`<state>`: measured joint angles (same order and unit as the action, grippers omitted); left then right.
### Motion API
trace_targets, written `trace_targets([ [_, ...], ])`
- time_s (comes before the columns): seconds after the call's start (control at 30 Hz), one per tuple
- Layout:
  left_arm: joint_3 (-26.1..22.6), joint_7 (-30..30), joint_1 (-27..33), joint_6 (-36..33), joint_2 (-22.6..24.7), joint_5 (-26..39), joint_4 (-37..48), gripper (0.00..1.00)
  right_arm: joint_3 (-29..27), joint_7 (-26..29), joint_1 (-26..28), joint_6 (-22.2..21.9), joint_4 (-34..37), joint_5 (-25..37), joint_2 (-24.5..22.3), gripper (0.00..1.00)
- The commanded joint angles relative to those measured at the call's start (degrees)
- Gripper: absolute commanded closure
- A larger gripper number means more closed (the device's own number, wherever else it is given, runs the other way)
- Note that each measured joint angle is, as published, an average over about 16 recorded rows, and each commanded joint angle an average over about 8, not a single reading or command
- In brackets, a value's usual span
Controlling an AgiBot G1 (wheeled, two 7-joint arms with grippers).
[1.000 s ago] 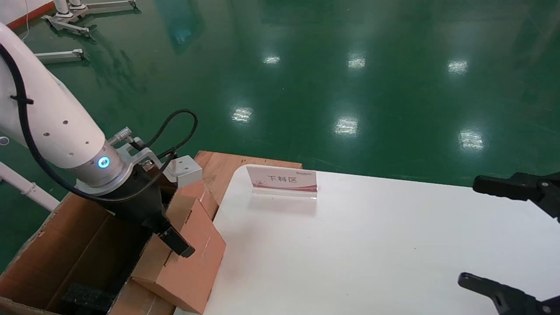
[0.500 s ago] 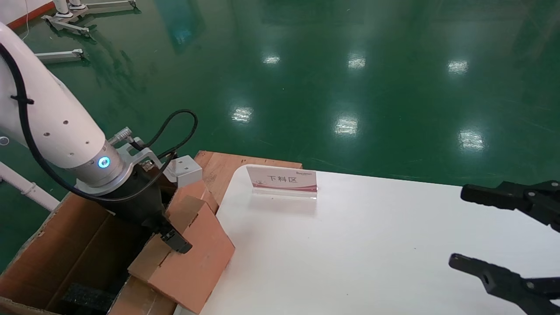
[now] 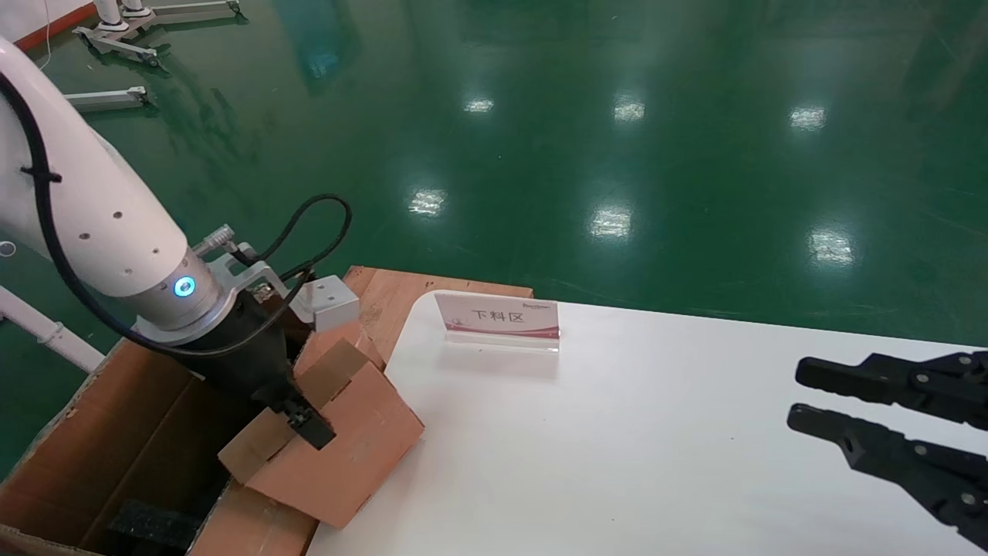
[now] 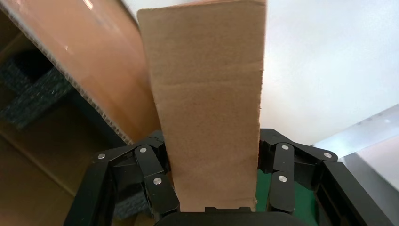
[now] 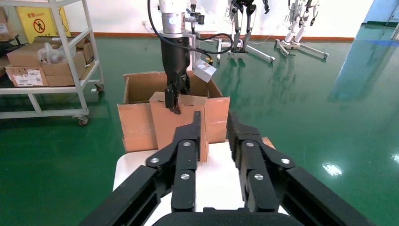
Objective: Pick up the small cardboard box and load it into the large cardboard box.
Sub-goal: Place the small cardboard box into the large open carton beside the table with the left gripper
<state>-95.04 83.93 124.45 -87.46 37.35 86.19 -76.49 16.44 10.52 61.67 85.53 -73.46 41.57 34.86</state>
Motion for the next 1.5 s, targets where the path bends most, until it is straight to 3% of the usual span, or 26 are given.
trace_targets([
  [0.03, 0.18, -0.39, 0.20, 0.07, 0.10, -0.46, 0.46, 1.00, 0.00, 0.00, 0.00, 0.00, 0.01, 0.00, 0.00, 1.00],
  [0.4, 5.43, -3.60, 11.22, -1.94, -0.63, -4.74, 5.17, 1.00, 0.05, -0.03, 0.03, 0.00, 0.03, -0.03, -0.01, 1.00],
  [0.6, 5.05, -7.63, 18.01, -3.44, 0.33, -5.26, 11.19, 1.00, 0.07, -0.04, 0.03, -0.01, 0.03, -0.04, -0.02, 1.00],
  [0.87, -2.30, -16.40, 29.98, -4.23, 1.70, -5.12, 19.98, 1.00, 0.10, -0.06, 0.04, -0.02, 0.04, -0.06, -0.03, 0.01],
  [1.2, -18.77, -24.32, 39.67, -4.36, 1.45, -4.78, 23.75, 1.00, 0.14, -0.08, 0.05, -0.03, 0.04, -0.09, -0.05, 0.00],
  [1.5, -35.07, -24.17, 41.77, -4.95, -0.31, -9.61, 23.33, 1.00, 0.17, -0.09, 0.06, -0.05, 0.04, -0.11, -0.06, 0.00],
])
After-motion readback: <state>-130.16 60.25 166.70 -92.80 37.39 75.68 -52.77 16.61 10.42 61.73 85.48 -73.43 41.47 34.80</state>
